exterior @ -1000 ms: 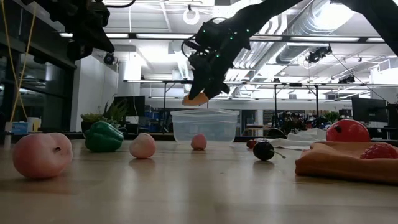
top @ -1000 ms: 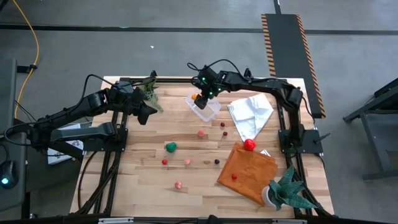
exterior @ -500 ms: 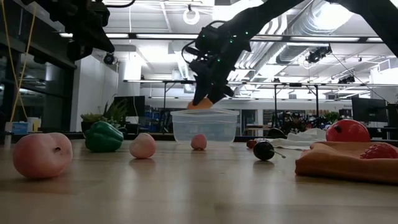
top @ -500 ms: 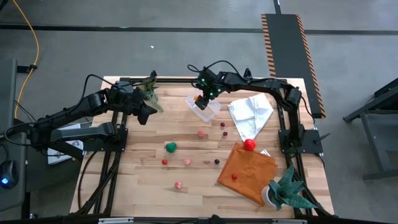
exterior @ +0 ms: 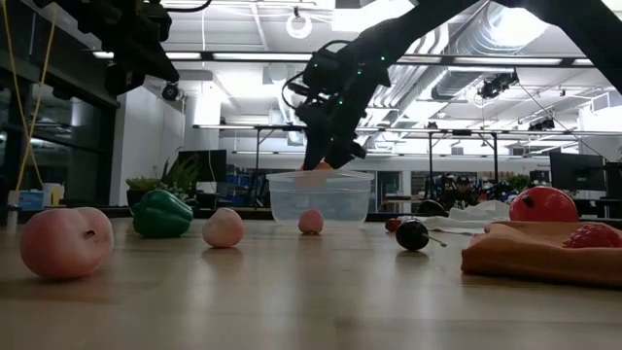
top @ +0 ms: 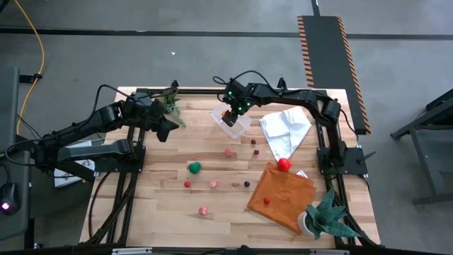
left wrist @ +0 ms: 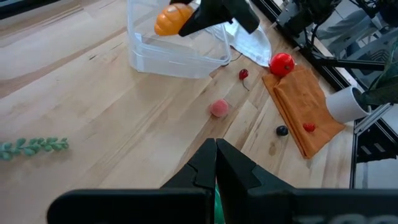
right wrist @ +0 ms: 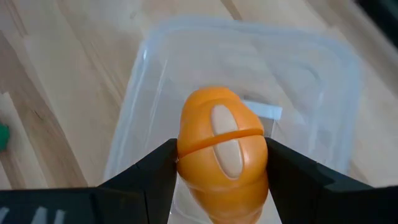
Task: Pick and placing Produce into tupperware
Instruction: Put the brown croissant into the transparent bin
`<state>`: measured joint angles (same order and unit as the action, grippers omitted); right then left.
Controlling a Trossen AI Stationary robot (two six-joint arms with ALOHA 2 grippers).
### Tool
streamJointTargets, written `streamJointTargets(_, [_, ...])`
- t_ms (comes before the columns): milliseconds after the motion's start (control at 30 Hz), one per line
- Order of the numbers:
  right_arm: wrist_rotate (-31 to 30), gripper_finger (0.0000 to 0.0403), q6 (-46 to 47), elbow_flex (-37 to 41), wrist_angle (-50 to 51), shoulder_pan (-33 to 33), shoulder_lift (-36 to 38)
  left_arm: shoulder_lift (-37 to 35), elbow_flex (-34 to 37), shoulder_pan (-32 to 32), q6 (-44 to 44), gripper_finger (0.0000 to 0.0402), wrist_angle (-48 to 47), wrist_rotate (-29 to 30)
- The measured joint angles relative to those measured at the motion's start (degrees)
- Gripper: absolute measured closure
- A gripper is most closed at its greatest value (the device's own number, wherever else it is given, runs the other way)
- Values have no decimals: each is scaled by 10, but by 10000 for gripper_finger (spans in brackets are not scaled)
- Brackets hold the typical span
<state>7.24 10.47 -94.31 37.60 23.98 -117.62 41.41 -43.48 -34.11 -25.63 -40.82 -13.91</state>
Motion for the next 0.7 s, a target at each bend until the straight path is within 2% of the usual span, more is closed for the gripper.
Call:
streamJointTargets(433, [-8, 199, -5, 0, -16, -9, -23, 0, 0, 0, -1, 401, 0, 0])
streamJointTargets(700, [-28, 199, -40, 0, -22, -13, -25, 0, 0, 0, -1, 401, 0, 0])
